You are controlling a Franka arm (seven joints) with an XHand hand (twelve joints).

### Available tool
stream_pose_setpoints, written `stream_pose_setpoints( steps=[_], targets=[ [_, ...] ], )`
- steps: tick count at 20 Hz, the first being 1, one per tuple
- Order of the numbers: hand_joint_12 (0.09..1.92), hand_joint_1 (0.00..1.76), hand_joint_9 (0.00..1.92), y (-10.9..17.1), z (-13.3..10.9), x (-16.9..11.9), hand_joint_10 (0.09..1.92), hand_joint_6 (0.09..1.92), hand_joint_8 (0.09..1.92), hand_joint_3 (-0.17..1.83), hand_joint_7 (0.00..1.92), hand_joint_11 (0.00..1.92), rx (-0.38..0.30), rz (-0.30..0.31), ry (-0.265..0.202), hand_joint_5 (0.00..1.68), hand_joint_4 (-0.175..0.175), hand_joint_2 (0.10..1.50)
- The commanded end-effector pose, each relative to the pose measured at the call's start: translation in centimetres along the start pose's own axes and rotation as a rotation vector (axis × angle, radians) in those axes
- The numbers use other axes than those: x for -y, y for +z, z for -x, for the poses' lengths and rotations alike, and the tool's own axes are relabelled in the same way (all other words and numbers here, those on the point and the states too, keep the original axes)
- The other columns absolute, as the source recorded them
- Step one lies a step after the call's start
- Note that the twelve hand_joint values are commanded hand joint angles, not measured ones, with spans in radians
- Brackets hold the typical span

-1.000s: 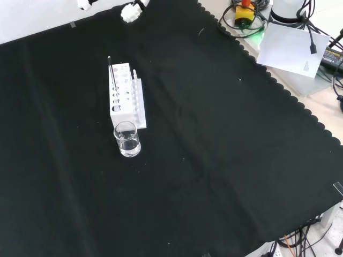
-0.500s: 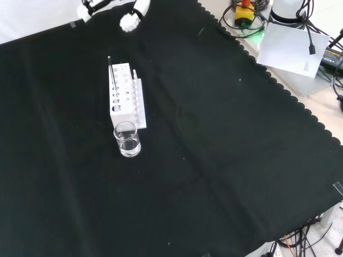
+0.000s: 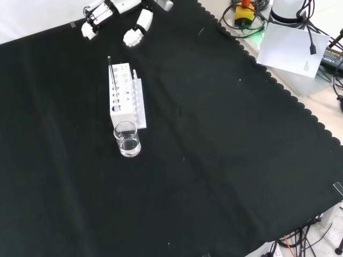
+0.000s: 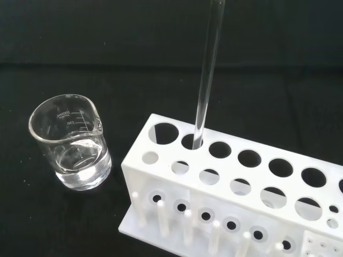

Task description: Take the glass rod from the white test tube rack.

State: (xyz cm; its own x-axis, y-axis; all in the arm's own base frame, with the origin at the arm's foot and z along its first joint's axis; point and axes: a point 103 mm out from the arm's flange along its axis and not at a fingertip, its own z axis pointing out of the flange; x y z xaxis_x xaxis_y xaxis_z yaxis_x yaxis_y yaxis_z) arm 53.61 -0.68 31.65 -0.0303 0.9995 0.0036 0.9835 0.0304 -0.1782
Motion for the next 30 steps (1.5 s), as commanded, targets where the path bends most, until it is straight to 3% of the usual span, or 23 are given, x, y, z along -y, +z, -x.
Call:
stream_pose_setpoints(
  steps=[1,17,26,30],
  targets=[
    [1.41,0.41,0.34,1.8,0.5,-0.8,0.91,0.09,0.85,0.45,0.12,0.00,-0.003,-0.022,-0.002,0.14,-0.134,1.04],
    [1.43,0.40,0.59,6.9,2.0,-4.0,0.91,0.09,0.91,0.46,0.36,0.08,-0.035,-0.063,-0.023,0.22,-0.151,1.06],
    [1.40,0.40,0.73,6.7,4.0,-3.9,0.92,0.09,0.93,0.45,0.51,0.19,-0.031,-0.071,0.015,0.26,-0.156,1.08],
    [1.38,0.41,0.84,6.7,3.7,-3.5,0.94,0.09,0.94,0.45,0.67,0.31,-0.024,-0.056,0.003,0.31,-0.158,1.09]
  ],
)
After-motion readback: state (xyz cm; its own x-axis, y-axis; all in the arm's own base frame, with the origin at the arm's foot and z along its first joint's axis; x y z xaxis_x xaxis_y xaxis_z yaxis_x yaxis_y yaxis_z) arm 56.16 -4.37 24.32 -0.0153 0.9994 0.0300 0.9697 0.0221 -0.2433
